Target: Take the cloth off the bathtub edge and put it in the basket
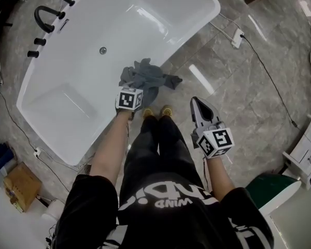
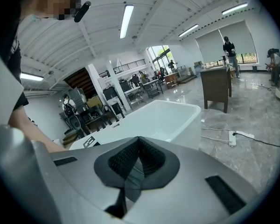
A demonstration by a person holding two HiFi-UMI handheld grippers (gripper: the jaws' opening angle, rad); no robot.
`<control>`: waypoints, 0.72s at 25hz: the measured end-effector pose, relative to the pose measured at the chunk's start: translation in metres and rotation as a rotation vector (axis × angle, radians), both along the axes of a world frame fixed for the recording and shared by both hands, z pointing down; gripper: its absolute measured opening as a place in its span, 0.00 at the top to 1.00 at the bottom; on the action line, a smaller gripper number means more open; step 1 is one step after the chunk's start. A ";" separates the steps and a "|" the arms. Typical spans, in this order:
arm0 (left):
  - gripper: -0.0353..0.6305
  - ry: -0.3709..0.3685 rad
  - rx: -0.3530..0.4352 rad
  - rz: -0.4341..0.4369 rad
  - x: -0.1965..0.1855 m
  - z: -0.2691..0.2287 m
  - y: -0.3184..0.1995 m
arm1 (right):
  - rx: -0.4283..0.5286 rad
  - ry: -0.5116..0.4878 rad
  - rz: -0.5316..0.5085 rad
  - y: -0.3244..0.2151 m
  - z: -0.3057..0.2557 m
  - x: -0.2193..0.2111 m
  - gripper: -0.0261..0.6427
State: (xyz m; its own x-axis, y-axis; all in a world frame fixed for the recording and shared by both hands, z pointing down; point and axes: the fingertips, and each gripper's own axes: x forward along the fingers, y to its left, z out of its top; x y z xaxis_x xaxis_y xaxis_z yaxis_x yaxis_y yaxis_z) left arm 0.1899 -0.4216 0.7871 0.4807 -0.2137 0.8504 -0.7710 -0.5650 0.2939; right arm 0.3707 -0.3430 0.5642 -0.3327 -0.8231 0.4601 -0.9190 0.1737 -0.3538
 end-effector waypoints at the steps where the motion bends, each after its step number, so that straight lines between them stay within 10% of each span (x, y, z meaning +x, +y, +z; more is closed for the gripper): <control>1: 0.83 0.005 0.012 -0.014 -0.001 -0.011 0.002 | 0.008 0.008 -0.003 0.001 -0.007 0.002 0.94; 18: 0.83 0.212 0.278 -0.077 0.002 -0.300 0.083 | 0.168 0.035 -0.001 0.059 -0.129 0.007 0.94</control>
